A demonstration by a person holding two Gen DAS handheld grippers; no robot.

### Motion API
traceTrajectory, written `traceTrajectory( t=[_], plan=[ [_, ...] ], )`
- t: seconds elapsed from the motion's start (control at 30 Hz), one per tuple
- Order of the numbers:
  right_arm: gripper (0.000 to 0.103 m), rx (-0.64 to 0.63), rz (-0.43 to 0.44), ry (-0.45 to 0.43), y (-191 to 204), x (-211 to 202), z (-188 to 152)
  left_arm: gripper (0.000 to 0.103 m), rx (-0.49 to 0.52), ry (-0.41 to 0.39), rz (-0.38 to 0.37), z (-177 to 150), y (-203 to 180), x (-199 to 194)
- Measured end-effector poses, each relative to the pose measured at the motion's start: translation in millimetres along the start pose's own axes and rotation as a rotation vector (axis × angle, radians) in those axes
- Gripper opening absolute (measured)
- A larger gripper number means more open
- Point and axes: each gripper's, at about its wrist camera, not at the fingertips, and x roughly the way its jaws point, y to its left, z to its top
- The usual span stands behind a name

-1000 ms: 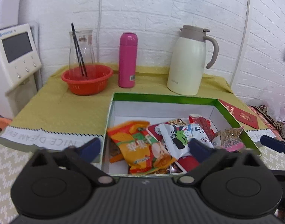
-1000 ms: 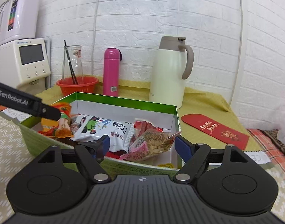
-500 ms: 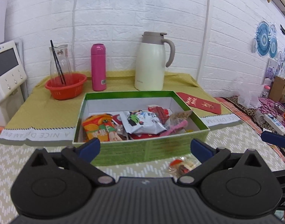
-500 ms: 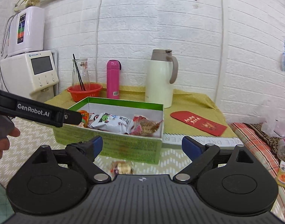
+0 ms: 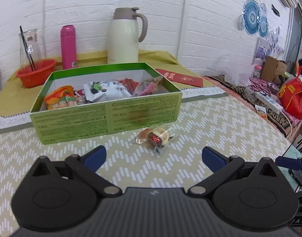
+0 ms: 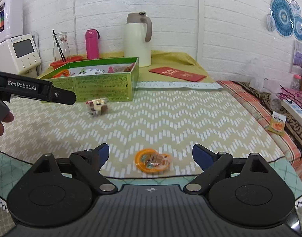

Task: Organize snacks
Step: 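Grasp the wrapped cake with the left tool while the right tool grasps the orange jelly cup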

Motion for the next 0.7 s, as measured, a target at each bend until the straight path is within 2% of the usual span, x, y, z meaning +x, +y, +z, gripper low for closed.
traceTrajectory(
  t=[0.13,0.2,0.27,0.47,0.5,0.57,0.63,0.7],
  plan=[
    [0.103,0.023,0.022,0.022,-3.2,3.4,-5.2,0.102,0.035,0.018,-0.02,8.3,-3.0,18.1],
    [0.103,0.024,0.035,0.028,-1.8,5.6,-5.3,0.096,0.057,0.021,-0.026,15.8,-4.5,26.8],
    [0.103,0.03,0.044,0.032,-1.6,8.1,-5.0,0.083,0.068,0.033,-0.045,22.3,-4.7,36.4],
    [0.103,0.048,0.05,0.054,-3.2,17.4,-4.0,0.081,0.104,0.067,-0.025,30.6,-6.8,66.6],
    [0.099,0.048,0.053,0.058,-3.2,18.3,-4.0,0.079,0.108,0.078,-0.028,30.7,-6.8,71.0],
    [0.09,0.042,0.053,0.061,-2.8,19.8,-3.7,0.06,0.103,0.102,-0.038,29.9,-5.6,78.0],
    [0.071,0.036,0.052,0.062,-2.9,21.5,-2.5,0.061,0.092,0.108,-0.05,28.6,-4.5,81.0],
    [0.058,0.036,0.05,0.064,-3.3,23.1,-1.0,0.061,0.105,0.107,-0.048,28.2,-6.1,80.6]
  ],
)
